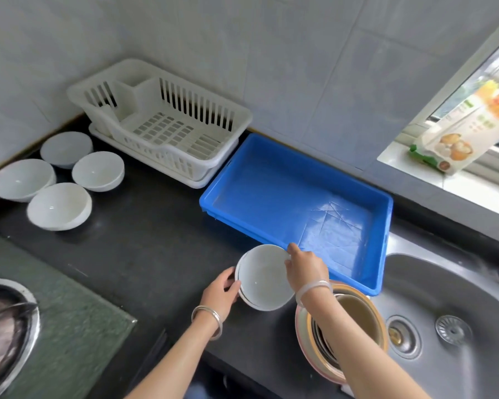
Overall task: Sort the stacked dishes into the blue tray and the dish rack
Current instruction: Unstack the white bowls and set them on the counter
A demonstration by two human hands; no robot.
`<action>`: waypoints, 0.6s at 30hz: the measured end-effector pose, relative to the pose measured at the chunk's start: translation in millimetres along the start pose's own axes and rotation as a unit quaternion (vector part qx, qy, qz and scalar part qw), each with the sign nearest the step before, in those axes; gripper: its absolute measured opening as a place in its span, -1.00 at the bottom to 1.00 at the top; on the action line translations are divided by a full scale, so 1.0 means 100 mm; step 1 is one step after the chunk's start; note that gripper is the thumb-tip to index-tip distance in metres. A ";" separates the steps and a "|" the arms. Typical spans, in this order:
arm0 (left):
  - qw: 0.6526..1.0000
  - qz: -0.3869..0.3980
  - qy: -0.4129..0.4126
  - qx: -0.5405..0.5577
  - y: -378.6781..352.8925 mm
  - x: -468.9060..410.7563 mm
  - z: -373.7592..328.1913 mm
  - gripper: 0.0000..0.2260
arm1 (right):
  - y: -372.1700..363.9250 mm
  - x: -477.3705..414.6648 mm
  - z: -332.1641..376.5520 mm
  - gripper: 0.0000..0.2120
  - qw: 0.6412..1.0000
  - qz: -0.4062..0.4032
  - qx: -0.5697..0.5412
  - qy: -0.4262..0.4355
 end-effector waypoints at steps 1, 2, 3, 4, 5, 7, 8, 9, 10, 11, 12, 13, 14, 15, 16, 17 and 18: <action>1.000 0.006 0.002 0.018 -0.01 -0.01 0.00 -0.64 | 0.01 0.00 0.00 -0.83 1.000 0.001 -0.006 -0.003; 0.999 0.014 0.005 0.035 -0.02 -0.02 0.00 -0.64 | 0.03 0.01 -0.01 -0.83 1.000 0.003 -0.018 -0.010; 0.998 0.022 0.010 0.054 -0.03 -0.02 0.00 -0.64 | 0.05 0.01 -0.02 -0.82 0.999 0.004 -0.035 -0.020; 0.997 0.030 0.014 0.074 -0.03 -0.02 -0.01 -0.64 | 0.07 0.00 -0.05 -0.82 0.998 0.004 -0.056 -0.033; 0.995 0.035 0.017 0.091 -0.03 -0.02 -0.02 -0.65 | 0.11 0.00 -0.09 -0.82 0.996 0.002 -0.081 -0.046; 0.994 0.032 0.020 0.101 -0.03 -0.03 -0.04 -0.66 | 0.19 0.00 -0.16 -0.82 0.990 -0.001 -0.127 -0.067; 0.994 0.027 0.024 0.099 -0.03 -0.04 -0.04 -0.66 | 0.23 -0.01 -0.18 -0.82 0.987 -0.003 -0.145 -0.072; 0.995 0.019 0.030 0.097 -0.02 -0.04 -0.05 -0.66 | 0.28 -0.02 -0.19 -0.82 0.984 -0.009 -0.160 -0.073; 0.995 0.012 0.036 0.096 -0.01 -0.05 -0.05 -0.66 | 0.32 -0.02 -0.19 -0.83 0.982 -0.015 -0.172 -0.072; 0.994 0.006 0.042 0.096 0.01 -0.06 -0.04 -0.66 | 0.36 -0.03 -0.18 -0.83 0.981 -0.021 -0.181 -0.069; 0.994 -0.002 0.048 0.096 0.04 -0.06 -0.04 -0.66 | 0.39 -0.04 -0.17 -0.83 0.979 -0.026 -0.190 -0.066; 0.994 -0.011 0.052 0.096 0.09 -0.07 -0.03 -0.66 | 0.42 -0.05 -0.14 -0.83 0.978 -0.030 -0.198 -0.062; 0.993 -0.021 0.056 0.100 0.15 -0.08 -0.02 -0.66 | 0.44 -0.07 -0.11 -0.84 0.976 -0.033 -0.208 -0.059; 0.992 -0.032 0.059 0.107 0.23 -0.08 -0.01 -0.66 | 0.45 -0.09 -0.07 -0.84 0.973 -0.035 -0.221 -0.057; 0.990 -0.044 0.061 0.116 0.32 -0.09 0.01 -0.67 | 0.46 -0.11 -0.02 -0.85 0.970 -0.035 -0.235 -0.056; 0.988 -0.057 0.062 0.127 0.43 -0.09 0.03 -0.67 | 0.45 -0.14 0.05 -0.85 0.967 -0.034 -0.246 -0.054; 0.986 -0.072 0.063 0.139 0.55 -0.10 0.04 -0.68 | 0.44 -0.18 0.12 -0.86 0.966 -0.032 -0.253 -0.050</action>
Point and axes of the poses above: each hand's wrist, its own x-axis away from the middle knuckle, its own y-axis out of the back of the hand, z = x × y, the point moved 5 cm from there along -x, towards the middle knuckle, and after that the axes turned 11 degrees about -x, right-handed, at the moved point
